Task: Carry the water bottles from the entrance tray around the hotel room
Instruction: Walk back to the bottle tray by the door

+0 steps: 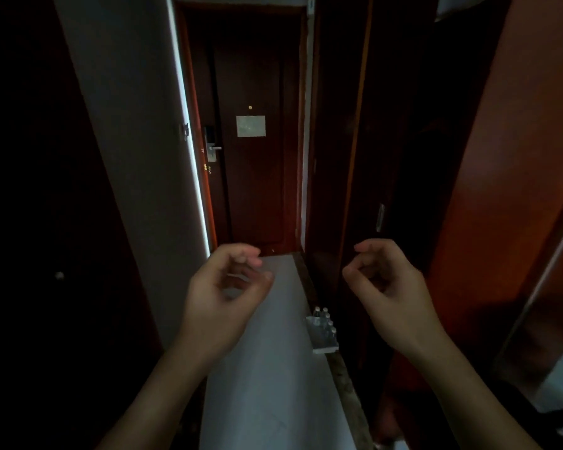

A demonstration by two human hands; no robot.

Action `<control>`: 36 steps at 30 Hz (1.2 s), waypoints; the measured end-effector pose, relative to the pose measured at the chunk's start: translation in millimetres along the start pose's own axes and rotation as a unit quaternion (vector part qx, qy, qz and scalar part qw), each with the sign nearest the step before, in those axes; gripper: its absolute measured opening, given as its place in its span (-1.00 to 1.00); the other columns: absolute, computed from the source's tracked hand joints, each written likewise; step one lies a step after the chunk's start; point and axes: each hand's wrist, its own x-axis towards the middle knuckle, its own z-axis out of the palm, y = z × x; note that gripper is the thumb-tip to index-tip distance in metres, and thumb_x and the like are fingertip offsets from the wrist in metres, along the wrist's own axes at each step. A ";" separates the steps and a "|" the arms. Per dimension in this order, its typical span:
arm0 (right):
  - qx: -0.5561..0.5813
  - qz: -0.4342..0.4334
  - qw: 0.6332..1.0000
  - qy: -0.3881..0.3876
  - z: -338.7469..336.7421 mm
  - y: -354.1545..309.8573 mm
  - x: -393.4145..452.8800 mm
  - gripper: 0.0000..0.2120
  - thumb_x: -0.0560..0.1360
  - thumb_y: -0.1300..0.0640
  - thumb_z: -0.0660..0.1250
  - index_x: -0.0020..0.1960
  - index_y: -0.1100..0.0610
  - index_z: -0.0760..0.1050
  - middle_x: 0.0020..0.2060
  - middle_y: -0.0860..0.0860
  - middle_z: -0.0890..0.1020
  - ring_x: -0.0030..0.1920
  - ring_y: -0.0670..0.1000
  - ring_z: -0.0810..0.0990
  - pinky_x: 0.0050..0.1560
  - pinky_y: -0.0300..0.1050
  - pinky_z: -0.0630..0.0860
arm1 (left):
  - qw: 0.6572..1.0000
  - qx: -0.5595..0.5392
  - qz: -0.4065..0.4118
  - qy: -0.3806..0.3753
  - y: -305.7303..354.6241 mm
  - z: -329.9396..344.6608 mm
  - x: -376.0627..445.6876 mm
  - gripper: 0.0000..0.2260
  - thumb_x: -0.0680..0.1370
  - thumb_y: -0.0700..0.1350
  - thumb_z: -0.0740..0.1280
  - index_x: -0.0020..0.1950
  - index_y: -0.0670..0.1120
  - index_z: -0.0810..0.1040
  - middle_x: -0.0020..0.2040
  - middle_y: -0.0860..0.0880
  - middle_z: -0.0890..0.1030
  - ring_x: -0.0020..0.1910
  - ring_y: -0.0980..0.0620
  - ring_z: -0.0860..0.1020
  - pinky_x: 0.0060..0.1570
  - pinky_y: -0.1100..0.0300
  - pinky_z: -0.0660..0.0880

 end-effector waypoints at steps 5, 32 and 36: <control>0.038 -0.004 0.999 -0.008 24.3 59.0 104.3 -0.76 0.45 0.14 0.44 0.08 -0.01 0.51 -0.20 -0.05 0.66 -0.21 -0.11 0.62 -0.18 -0.34 0.51 | 0.999 0.045 0.019 0.012 -50.3 23.9 93.2 -0.70 0.35 0.02 0.40 -0.01 -0.13 0.60 -0.12 -0.04 0.66 -0.17 0.09 0.62 -0.11 0.34 0.51; -0.065 0.043 0.996 0.044 245.5 240.8 508.5 -0.78 0.46 0.17 0.43 0.05 -0.02 0.50 -0.17 -0.19 0.66 -0.21 -0.26 0.62 -0.22 -0.42 0.49 | 0.998 0.018 -0.016 -0.062 -415.9 16.6 508.2 -0.78 0.37 0.08 0.37 -0.02 0.11 0.57 -0.04 0.13 0.64 -0.07 0.17 0.62 -0.10 0.39 0.49; -0.095 0.111 0.987 0.073 248.1 290.7 522.8 -0.78 0.41 0.06 0.42 0.03 -0.09 0.51 -0.17 -0.16 0.68 -0.22 -0.17 0.65 -0.23 -0.32 0.53 | 0.992 0.005 -0.043 -0.116 -468.8 51.1 529.5 -0.80 0.37 0.10 0.36 -0.05 0.10 0.58 -0.06 0.17 0.64 -0.08 0.16 0.62 -0.12 0.33 0.52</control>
